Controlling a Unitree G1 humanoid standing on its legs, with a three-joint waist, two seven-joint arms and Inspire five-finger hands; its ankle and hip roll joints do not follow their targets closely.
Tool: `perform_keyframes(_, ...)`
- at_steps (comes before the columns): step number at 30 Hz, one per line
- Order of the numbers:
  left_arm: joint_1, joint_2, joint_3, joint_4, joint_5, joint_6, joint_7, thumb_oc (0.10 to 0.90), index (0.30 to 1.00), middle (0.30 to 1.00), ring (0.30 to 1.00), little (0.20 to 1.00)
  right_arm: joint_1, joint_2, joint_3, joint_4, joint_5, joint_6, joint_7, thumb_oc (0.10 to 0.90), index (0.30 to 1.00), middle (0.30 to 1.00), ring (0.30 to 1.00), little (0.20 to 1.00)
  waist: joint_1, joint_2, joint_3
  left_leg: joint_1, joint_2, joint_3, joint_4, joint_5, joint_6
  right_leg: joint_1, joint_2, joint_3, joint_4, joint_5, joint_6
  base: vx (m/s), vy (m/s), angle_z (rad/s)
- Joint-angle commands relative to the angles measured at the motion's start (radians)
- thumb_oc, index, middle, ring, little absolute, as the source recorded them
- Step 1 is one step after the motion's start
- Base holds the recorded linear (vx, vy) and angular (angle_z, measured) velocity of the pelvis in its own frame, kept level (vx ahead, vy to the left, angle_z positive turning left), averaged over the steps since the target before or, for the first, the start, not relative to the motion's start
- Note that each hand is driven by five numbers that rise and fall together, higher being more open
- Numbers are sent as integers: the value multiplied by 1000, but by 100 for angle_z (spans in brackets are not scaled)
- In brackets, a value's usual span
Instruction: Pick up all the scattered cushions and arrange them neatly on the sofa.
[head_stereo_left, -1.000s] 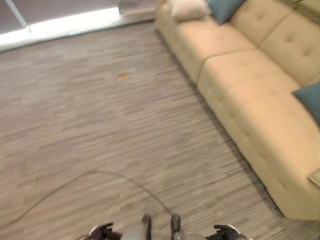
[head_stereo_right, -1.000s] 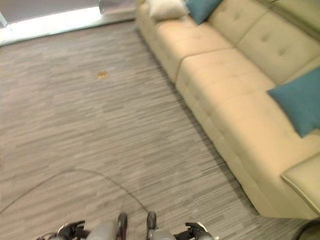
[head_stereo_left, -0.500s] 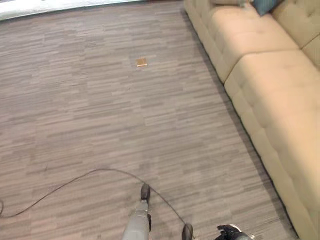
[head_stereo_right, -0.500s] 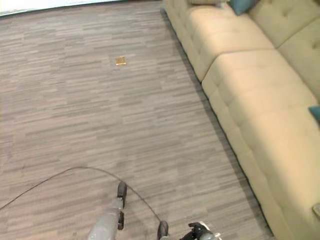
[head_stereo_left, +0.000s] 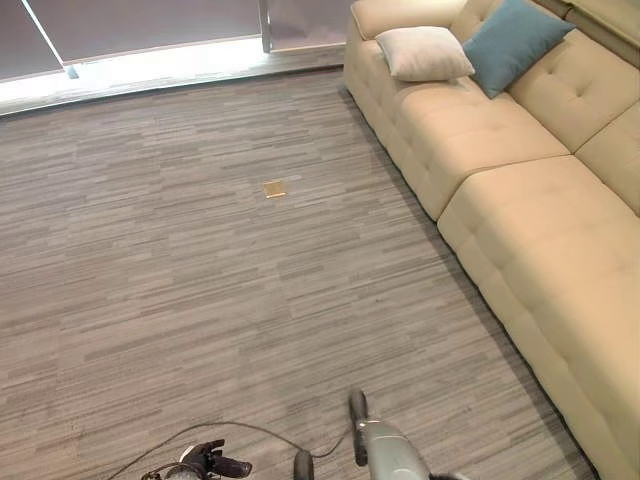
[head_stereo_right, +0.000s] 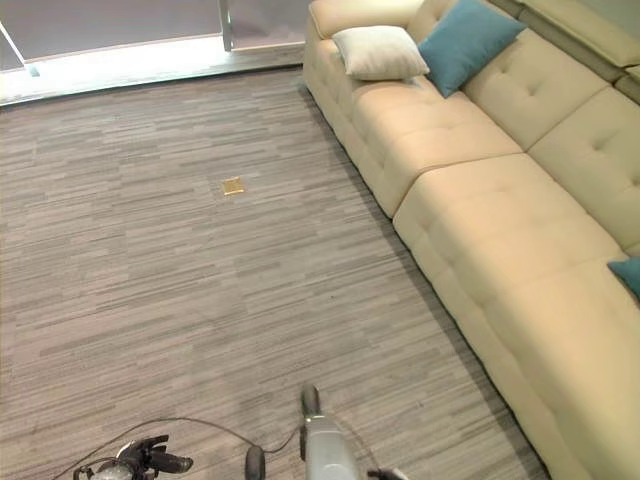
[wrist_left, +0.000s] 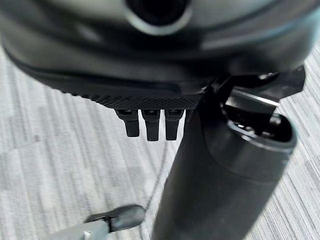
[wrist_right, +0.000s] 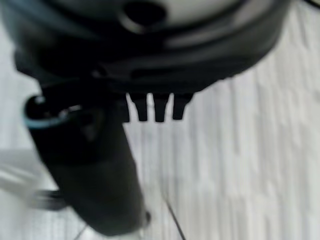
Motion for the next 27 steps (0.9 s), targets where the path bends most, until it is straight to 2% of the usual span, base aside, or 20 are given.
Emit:
perform_keyframes(1, 11, 46, -20, 7, 71, -16, -17, 800, 900, 900, 900, 900, -21, -68, -5, 25, 23, -3, -15, 800, 900, 900, 900, 900, -51, 19, 14, 160, 59, -84, 109, -99, -139, 8, 45, -31, -15, 82, 45, 800, -213, 43)
perform_keyframes(2, 17, 45, -15, 15, 76, -13, -17, 800, 900, 900, 900, 900, -8, -74, -1, 32, 12, 0, -7, 800, 900, 900, 900, 900, -55, 22, 5, 155, 67, -91, 202, -70, -164, 47, 58, 4, 4, 97, 10, 784, -229, 63)
perform_keyframes(3, 29, 39, -5, 21, 75, -11, -12, 800, 900, 900, 900, 900, -7, -80, 8, 32, -2, 0, -6, 800, 900, 900, 900, 900, -53, 23, -3, 126, 68, -81, 319, 14, -199, 82, 70, 27, 22, 99, -15, 676, -191, 58)
perform_keyframes(5, 49, 24, 5, 11, 47, -8, -11, 800, 900, 900, 900, 900, -23, -88, 23, 28, -13, 4, -17, 800, 900, 900, 900, 900, -17, -1, 24, -84, 54, -38, 729, 233, -273, 145, 60, 49, 58, 67, -61, 617, -305, 19)
perform_keyframes(6, 53, 25, 2, -31, -1, -10, -7, 800, 900, 900, 900, 900, -60, -105, 38, 2, 0, 4, -38, 800, 900, 900, 900, 900, 43, -41, 62, -282, 48, 39, 1056, 243, -253, 239, 57, 70, 40, 23, -100, 685, -433, -27)
perform_keyframes(7, 56, 26, -8, -49, -9, -14, -7, 800, 900, 900, 900, 900, -74, -112, 38, -12, 18, -1, -48, 800, 900, 900, 900, 900, 71, -57, 69, -366, 69, 70, 1114, 213, -216, 285, 60, 85, 32, -1, -113, 513, -338, -42)
perform_keyframes(8, 56, 26, -8, -49, -9, -14, -7, 800, 900, 900, 900, 900, -74, -112, 38, -12, 18, -1, -48, 800, 900, 900, 900, 900, 71, -59, 67, -368, 67, 70, 1113, 214, -216, 282, 59, 85, 32, -1, -113, 407, -158, -67)
perform_keyframes(10, 60, 16, -19, -75, -40, -23, -7, 800, 900, 900, 900, 900, -87, -122, 33, -63, 62, -21, -64, 800, 900, 900, 900, 900, 110, -73, 59, -457, 70, 110, 1050, 151, -179, 375, 74, 125, -5, -40, -114, 624, -54, -60)
perform_keyframes(12, 71, 4, -14, -87, -62, -30, 6, 800, 900, 900, 900, 900, -97, -118, 38, -119, 80, -36, -71, 800, 900, 900, 900, 900, 142, -76, 47, -510, 50, 132, 874, 142, -170, 441, 82, 166, -27, -69, -101, 743, 71, -28)
perform_keyframes(14, 83, 4, 2, -85, -75, -31, 13, 800, 900, 900, 900, 900, -104, -122, 58, -162, 57, -51, -81, 800, 900, 900, 900, 900, 173, -71, 49, -531, 86, 127, 584, 127, -164, 517, 90, 191, -37, -130, -86, 777, 163, -42)
perform_keyframes(15, 87, 5, 8, -89, -89, -31, 17, 800, 900, 900, 900, 900, -110, -127, 65, -178, 43, -52, -81, 800, 900, 900, 900, 900, 188, -61, 51, -515, 103, 105, 420, 146, -165, 543, 92, 200, -31, -155, -82, 787, 220, -48)
perform_keyframes(16, 90, 7, 14, -90, -101, -36, 18, 800, 900, 900, 900, 900, -118, -134, 78, -179, 23, -52, -81, 800, 900, 900, 900, 900, 203, -52, 52, -503, 110, 49, 269, 202, -177, 572, 96, 212, -26, -177, -82, 732, 236, -30)
perform_keyframes(18, 91, 8, 18, -87, -109, -39, 29, 800, 900, 900, 900, 900, -142, -144, 96, -171, -21, -51, -85, 800, 900, 900, 900, 900, 232, -46, 48, -560, 154, -35, 96, 249, -203, 636, 88, 245, -23, -221, -74, 737, 238, -45)
perform_keyframes(20, 108, 15, 43, -54, -90, -27, 23, 800, 900, 900, 900, 900, -141, -131, 106, -121, -67, -35, -73, 800, 900, 900, 900, 900, 271, -51, 24, -570, 185, 6, 67, 282, -212, 716, 34, 305, 8, -244, -51, 870, 349, -85)
perform_keyframes(21, 108, 15, 43, -54, -90, -27, 23, 800, 900, 900, 900, 900, -141, -130, 106, -121, -67, -36, -73, 800, 900, 900, 900, 900, 275, -55, 26, -564, 185, 12, 64, 281, -211, 718, 30, 309, 8, -245, -51, 786, 365, -108)
perform_keyframes(22, 107, 19, 51, -36, -81, -24, 28, 800, 900, 900, 900, 900, -127, -118, 102, -103, -74, -31, -68, 800, 900, 900, 900, 900, 283, -54, 13, -567, 184, 11, 103, 318, -211, 733, 5, 311, 25, -231, -35, 529, 281, -83)
perform_keyframes(24, 104, 10, 47, -33, -79, -24, 31, 800, 900, 900, 900, 900, -105, -95, 81, -59, -68, -25, -65, 800, 900, 900, 900, 900, 275, -78, -15, -559, 132, 26, 176, 292, -196, 685, -59, 292, 151, -113, 13, 799, 417, -30)
perform_keyframes(25, 95, 8, 49, -26, -87, -18, 29, 800, 900, 900, 900, 900, -99, -85, 64, -34, -56, -16, -53, 800, 900, 900, 900, 900, 268, -86, -13, -518, 101, 53, 219, 221, -156, 593, -107, 266, 354, 109, 60, 826, 441, 1)
perform_keyframes(26, 91, 6, 44, -27, -88, -17, 31, 800, 900, 900, 900, 900, -99, -85, 53, -34, -44, -14, -53, 800, 900, 900, 900, 900, 253, -78, -7, -478, 88, 70, 237, 185, -137, 546, -131, 248, 452, 207, 49, 860, 496, -34)
perform_keyframes(27, 84, 9, 40, -28, -83, -12, 31, 800, 900, 900, 900, 900, -101, -85, 48, -42, -41, -14, -53, 800, 900, 900, 900, 900, 233, -60, -1, -420, 85, 75, 237, 152, -116, 473, -148, 228, 558, 244, 24, 665, 444, -50)
